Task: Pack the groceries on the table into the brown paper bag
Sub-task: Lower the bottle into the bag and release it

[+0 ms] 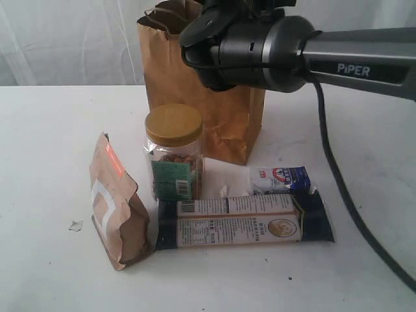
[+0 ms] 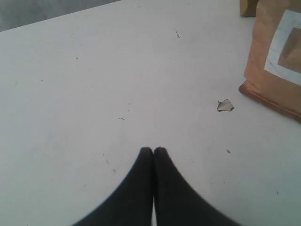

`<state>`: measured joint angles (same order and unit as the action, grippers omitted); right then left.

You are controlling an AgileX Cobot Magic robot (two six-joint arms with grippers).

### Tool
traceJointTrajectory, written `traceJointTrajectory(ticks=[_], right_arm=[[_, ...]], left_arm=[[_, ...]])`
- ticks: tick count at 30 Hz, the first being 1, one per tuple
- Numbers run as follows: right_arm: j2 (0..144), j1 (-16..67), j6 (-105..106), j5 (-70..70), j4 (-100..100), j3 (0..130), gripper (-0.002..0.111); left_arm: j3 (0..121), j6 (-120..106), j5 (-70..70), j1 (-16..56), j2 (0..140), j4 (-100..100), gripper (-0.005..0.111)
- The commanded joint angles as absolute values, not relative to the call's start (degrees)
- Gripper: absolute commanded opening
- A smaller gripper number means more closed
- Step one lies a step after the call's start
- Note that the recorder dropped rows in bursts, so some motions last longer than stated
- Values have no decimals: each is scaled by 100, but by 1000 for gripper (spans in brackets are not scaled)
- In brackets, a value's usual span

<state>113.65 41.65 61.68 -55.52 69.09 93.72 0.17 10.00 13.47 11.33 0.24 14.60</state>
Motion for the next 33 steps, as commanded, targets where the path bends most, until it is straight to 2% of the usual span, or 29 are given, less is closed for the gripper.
traceJointTrajectory(ticks=[1,12,22,31,33], right_arm=[[11360,3995,7058,-5775,6498,9456,0],[11551,3995,7070,-5682,6665,9456,0],[11551,3995,7545,-5734,8442,9456,0],[11551,3995,8738,-4840,8443,9456,0],[11551,3995,8731,-4770,8430,9456,4]], left_arm=[[0,1002,1346,1181,0,1480,0],[0,1002,1346,1181,0,1480,0],[0,1002,1346,1181,0,1480,0],[0,1002,1346,1181,0,1480,0],[0,1002,1346,1181,0,1480,0]])
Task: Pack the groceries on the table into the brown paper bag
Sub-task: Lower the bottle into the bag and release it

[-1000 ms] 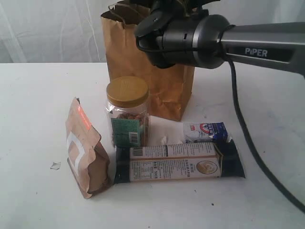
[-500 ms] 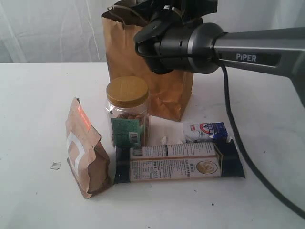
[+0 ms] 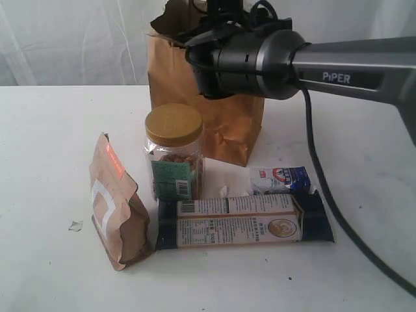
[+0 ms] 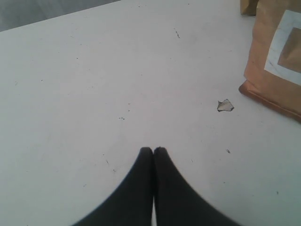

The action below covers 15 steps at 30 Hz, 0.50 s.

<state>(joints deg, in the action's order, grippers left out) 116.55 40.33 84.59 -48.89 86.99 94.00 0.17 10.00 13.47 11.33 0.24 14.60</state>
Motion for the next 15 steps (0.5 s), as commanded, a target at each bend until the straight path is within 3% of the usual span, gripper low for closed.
traceJointTrajectory(ticks=[1,10,15], right_arm=[[11551,3995,8731,-4740,8430,9456,7],[11551,3995,8731,-5181,8430,9456,52],[11551,3995,8731,-5495,8619,9456,54]], left_arm=[[0,1002,1346,1181,0,1480,0],[0,1002,1346,1181,0,1480,0],[0,1002,1346,1181,0,1480,0]])
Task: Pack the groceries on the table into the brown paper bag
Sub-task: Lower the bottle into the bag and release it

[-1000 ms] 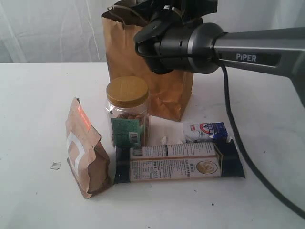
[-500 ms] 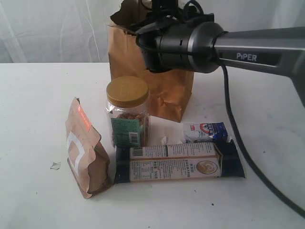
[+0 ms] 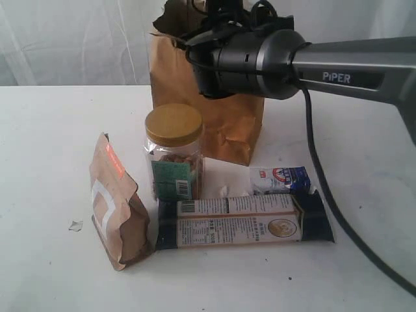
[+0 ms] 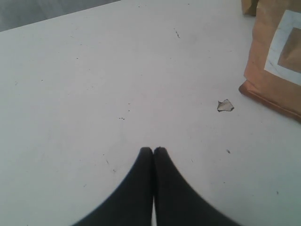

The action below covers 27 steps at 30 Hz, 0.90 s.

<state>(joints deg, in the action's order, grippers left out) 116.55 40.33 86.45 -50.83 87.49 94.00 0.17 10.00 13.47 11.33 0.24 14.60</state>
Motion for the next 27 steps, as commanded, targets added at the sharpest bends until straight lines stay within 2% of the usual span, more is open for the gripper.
traceJointTrajectory(ticks=[1,6,13,16,20,27], right_arm=[[11551,3995,8731,-5545,8674,9456,54],[11551,3995,8719,-5887,8881,9456,54],[11551,3995,8719,-5652,8993,9456,54],[11551,3995,8719,-5514,8993,9456,59],[11551,3995,8719,-5537,8993,9456,75],[11551,3995,8719,-5537,8993,9456,77]], left_arm=[[0,1002,1346,1181,0,1480,0],[0,1002,1346,1181,0,1480,0],[0,1002,1346,1181,0,1480,0],[0,1002,1346,1181,0,1480,0],[0,1002,1346,1181,0,1480,0],[0,1002,1346,1181,0,1480,0]])
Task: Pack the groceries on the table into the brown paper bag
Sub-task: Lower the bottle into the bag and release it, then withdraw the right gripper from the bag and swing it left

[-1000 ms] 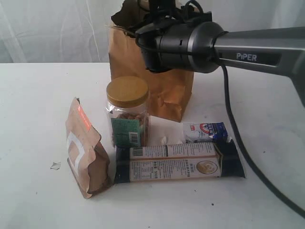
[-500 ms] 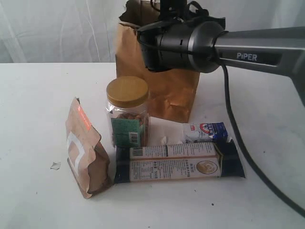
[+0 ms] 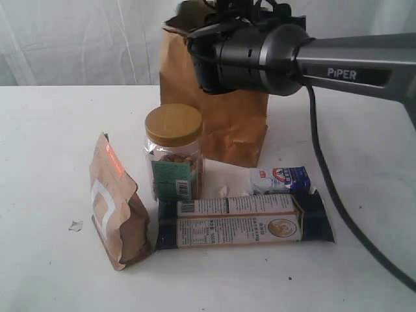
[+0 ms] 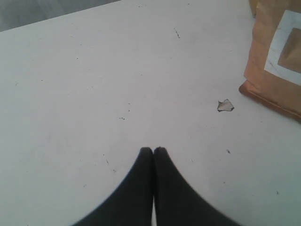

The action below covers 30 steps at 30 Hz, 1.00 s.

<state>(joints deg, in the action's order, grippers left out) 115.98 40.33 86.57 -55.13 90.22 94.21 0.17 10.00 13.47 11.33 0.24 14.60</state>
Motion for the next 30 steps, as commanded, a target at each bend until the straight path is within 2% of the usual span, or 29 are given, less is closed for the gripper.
traceJointTrajectory(ticks=[1,11,17,26,30], right_arm=[[11551,3995,8719,-5537,8993,9456,77],[11484,4144,8719,-5536,9036,9456,76],[11104,4507,8870,-5525,9006,9456,76],[10463,5056,11356,-5836,9995,9456,76],[10390,5446,12288,-6930,9995,9350,76]], left_arm=[[0,1002,1346,1181,0,1480,0],[0,1002,1346,1181,0,1480,0],[0,1002,1346,1181,0,1480,0],[0,1002,1346,1181,0,1480,0],[0,1002,1346,1181,0,1480,0]])
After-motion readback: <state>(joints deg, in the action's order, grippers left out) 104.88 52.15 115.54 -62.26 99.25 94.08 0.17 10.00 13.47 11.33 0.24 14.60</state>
